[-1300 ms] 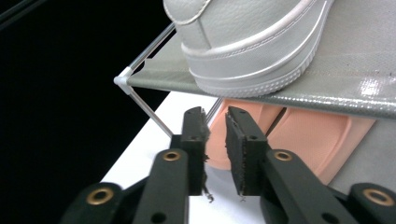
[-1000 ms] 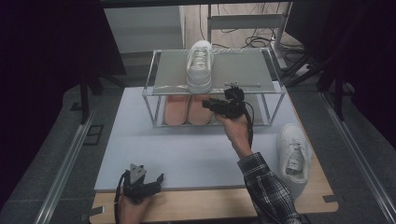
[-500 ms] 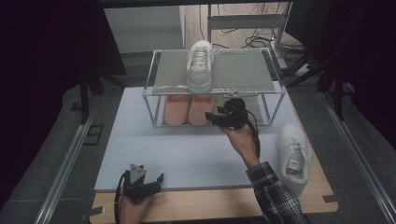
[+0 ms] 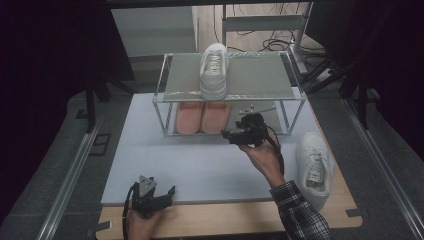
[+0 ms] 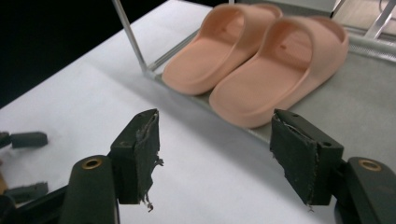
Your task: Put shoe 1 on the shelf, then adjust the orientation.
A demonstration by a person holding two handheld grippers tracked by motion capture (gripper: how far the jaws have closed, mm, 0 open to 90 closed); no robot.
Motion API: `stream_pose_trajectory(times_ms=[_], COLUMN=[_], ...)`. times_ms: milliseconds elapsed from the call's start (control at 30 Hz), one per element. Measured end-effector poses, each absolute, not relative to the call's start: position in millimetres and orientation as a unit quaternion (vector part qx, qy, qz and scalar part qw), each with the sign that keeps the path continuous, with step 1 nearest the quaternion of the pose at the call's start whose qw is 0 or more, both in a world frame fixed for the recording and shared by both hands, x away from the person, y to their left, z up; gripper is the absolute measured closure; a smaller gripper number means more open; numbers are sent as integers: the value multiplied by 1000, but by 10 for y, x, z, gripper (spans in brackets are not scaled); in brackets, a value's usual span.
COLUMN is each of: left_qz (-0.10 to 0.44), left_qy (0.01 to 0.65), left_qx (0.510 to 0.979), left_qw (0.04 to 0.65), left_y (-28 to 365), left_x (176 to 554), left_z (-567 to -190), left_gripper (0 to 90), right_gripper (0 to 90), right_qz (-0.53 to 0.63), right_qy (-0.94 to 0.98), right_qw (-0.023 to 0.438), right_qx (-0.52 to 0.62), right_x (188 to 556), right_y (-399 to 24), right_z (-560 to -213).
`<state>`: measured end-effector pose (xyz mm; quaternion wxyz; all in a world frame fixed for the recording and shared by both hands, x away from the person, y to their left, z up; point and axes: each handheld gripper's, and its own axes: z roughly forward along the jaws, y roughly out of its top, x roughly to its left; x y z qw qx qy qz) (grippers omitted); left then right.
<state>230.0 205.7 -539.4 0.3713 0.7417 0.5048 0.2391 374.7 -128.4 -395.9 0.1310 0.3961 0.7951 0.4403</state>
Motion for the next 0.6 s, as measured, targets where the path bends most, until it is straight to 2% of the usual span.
stream_pose_trajectory(times_ms=[600], left_qz=[239], left_qy=[505], left_qx=[742], left_qw=[371], left_y=[2057], left_x=[2300], left_z=[-5395], left_gripper=[133], right_gripper=[277], right_qz=[410], right_qy=[816], right_qw=[146], right_qx=[381], right_x=[3543], right_y=[-1532], right_z=[-4014])
